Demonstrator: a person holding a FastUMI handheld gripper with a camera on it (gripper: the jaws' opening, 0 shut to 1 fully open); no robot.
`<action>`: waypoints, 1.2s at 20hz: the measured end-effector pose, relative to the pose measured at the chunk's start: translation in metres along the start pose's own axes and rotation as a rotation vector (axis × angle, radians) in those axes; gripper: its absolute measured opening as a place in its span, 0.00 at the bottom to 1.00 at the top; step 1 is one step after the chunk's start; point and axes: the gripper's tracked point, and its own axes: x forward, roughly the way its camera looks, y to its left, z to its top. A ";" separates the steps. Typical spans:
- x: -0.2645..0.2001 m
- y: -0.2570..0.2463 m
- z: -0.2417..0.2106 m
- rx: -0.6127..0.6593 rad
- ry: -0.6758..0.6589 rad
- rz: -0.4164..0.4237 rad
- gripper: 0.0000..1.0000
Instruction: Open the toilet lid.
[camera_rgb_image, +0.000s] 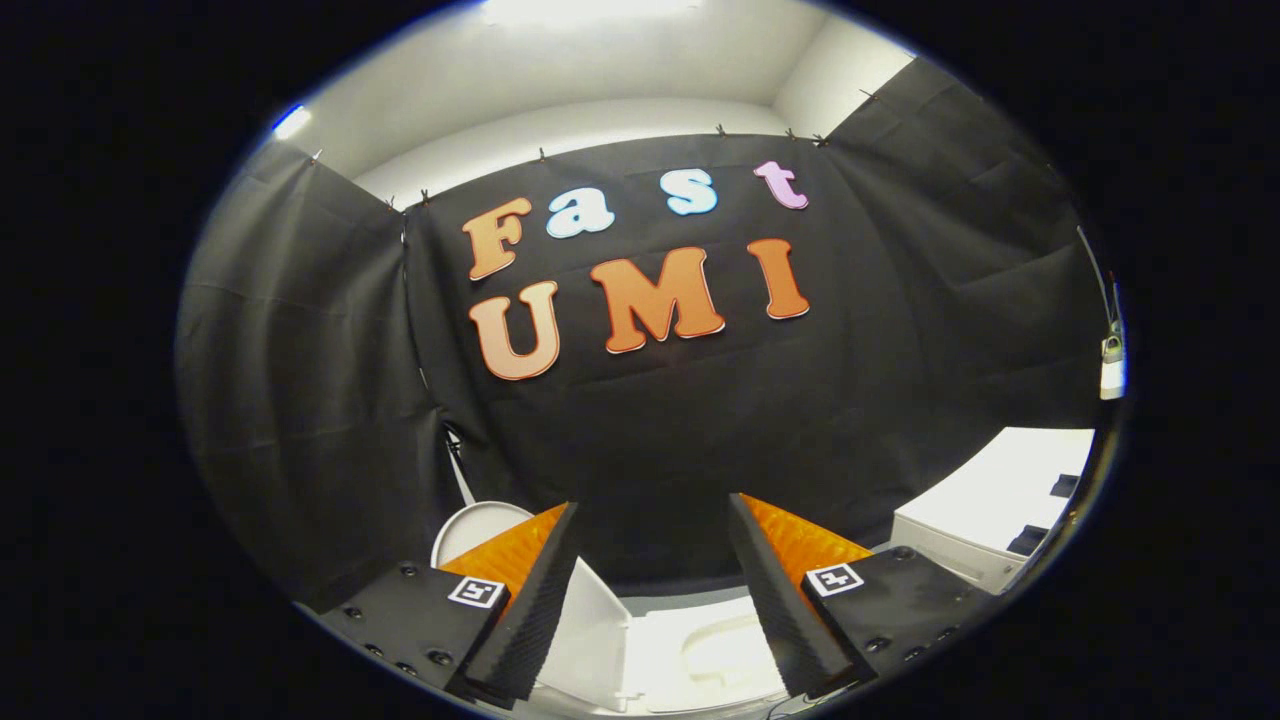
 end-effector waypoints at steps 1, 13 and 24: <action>-0.002 -0.013 0.001 -0.003 -0.001 -0.022 0.94; -0.042 -0.046 -0.004 -0.191 -0.100 -0.027 0.98; -0.060 -0.049 -0.025 -0.228 -0.056 -0.012 0.98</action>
